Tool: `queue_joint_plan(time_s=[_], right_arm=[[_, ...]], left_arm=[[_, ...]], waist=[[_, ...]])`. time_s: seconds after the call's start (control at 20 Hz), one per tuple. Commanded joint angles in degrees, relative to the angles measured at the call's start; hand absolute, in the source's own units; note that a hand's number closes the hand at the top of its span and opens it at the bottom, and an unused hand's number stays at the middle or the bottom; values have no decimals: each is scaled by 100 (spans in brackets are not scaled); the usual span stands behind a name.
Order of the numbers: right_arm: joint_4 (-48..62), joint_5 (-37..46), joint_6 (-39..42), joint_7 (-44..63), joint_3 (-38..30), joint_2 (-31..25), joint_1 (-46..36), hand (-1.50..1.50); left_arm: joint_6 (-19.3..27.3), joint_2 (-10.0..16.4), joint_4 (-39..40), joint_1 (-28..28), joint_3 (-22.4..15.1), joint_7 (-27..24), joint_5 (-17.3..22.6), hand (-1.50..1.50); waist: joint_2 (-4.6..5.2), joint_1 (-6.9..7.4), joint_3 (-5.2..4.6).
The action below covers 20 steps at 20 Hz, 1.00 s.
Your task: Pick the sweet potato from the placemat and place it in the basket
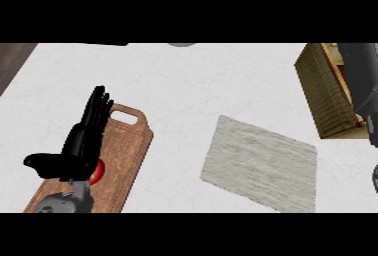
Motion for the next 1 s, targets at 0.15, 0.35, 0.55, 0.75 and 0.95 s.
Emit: queue_joint_plan(time_s=[0.15,0.35,0.55,0.75,0.95], right_arm=[[-136,411,58,1398,-583,430,213,150],[-216,574,173,1398,-867,459,188,150],[-476,670,-494,1397,-1012,839,708,150],[-729,893,-384,1395,-1154,1017,677,150],[-839,809,-688,1181,-1389,1010,955,150]], left_arm=[[-4,58,-125,91,78,125,44,0],[35,-72,21,198,-21,-79,-37,0],[-37,36,-13,260,205,-154,107,0],[28,101,-112,136,231,87,35,0],[-186,63,111,406,254,-265,186,0]], waist=[[-58,-142,7],[-50,-183,6],[-74,-251,10],[-95,-267,10],[-83,-288,9]])
